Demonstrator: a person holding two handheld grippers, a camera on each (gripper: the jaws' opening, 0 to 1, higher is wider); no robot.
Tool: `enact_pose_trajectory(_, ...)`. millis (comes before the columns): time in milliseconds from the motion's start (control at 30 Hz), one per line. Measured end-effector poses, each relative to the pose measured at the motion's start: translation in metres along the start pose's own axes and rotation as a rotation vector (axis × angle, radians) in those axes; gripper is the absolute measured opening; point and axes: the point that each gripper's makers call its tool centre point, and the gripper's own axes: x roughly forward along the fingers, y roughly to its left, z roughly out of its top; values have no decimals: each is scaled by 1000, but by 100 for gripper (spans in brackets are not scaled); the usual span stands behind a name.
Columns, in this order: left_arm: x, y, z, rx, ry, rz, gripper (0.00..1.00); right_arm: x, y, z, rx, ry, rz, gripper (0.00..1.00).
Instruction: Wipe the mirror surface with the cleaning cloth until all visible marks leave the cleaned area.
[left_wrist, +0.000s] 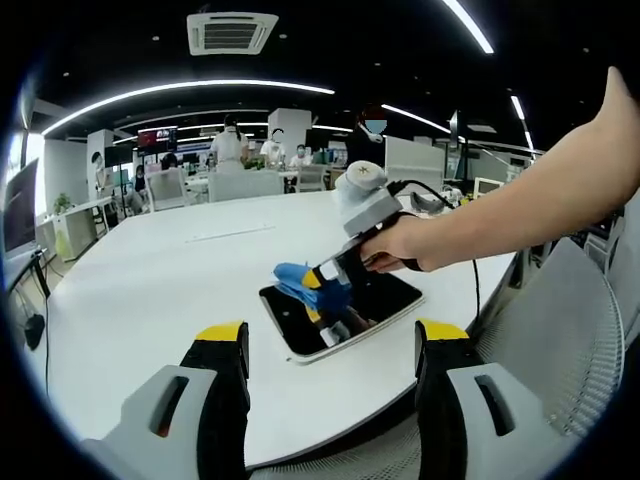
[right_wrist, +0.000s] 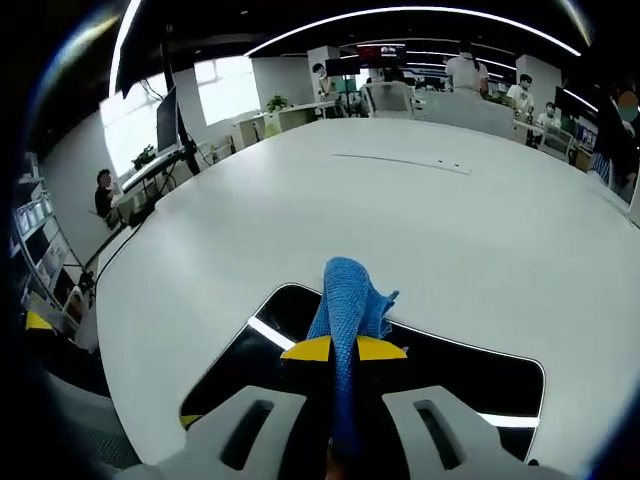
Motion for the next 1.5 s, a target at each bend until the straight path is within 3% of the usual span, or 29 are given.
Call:
enact_pose_trajectory(333,0,-1,0,0,0,-1,65,18,6,7,9,-5,41,1)
enact_pose_trajectory(700,1,-1,0,0,-2,-3,65,26,19,10,-71,7,58,1)
enact_pose_trajectory(1500,-1,0,0,-1,-1,1,65,13,44,-1,-218,64,133,1)
